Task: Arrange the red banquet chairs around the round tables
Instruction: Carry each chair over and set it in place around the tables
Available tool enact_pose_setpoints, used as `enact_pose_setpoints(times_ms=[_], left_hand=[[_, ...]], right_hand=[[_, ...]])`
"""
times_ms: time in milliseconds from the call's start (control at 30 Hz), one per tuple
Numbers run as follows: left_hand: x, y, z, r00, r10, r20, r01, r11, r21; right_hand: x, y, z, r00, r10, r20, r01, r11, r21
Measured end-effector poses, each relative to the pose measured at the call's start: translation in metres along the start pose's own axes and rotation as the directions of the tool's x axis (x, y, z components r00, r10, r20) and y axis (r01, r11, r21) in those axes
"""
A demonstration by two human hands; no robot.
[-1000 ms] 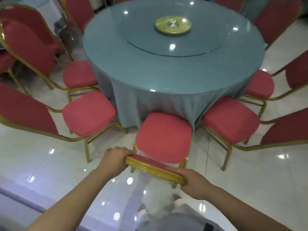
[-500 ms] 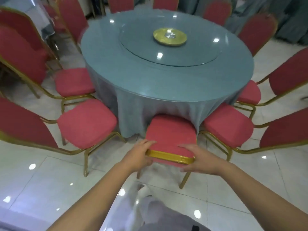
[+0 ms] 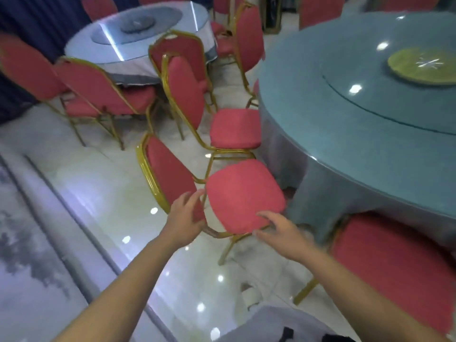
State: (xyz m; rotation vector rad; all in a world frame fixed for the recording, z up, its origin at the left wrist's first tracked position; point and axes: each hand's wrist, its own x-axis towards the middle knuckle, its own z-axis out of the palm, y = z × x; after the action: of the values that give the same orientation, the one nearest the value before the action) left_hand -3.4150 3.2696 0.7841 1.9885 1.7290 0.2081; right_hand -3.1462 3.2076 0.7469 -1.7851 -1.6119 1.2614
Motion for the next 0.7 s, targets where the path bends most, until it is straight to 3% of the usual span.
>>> enact_pose_setpoints(times_ms=[200,433,567,700], left_hand=[[0.087,-0.096,-0.082,0.988,-0.077,-0.136,0.091,0.99,0.103],[0.2,-0.199,-0.137,1.0,-0.007,-0.007,0.008,0.967,0.254],[0.277,-0.239,-0.16,0.988,0.112,0.11,-0.139,0.95,0.28],[0.327,-0.254,-0.166,0.921,0.275,0.275,-0.346,0.902,0.259]], right_hand=[[0.097,-0.076,0.05,0.981,-0.014,0.193,0.006,0.999,0.041],[0.193,-0.173,0.132,0.973,-0.083,0.217,0.091,0.996,-0.025],[0.242,-0.214,0.19,0.984,0.096,0.148,-0.073,0.986,-0.152],[0.247,-0.229,0.225,0.98,0.173,-0.103,-0.181,0.98,-0.083]])
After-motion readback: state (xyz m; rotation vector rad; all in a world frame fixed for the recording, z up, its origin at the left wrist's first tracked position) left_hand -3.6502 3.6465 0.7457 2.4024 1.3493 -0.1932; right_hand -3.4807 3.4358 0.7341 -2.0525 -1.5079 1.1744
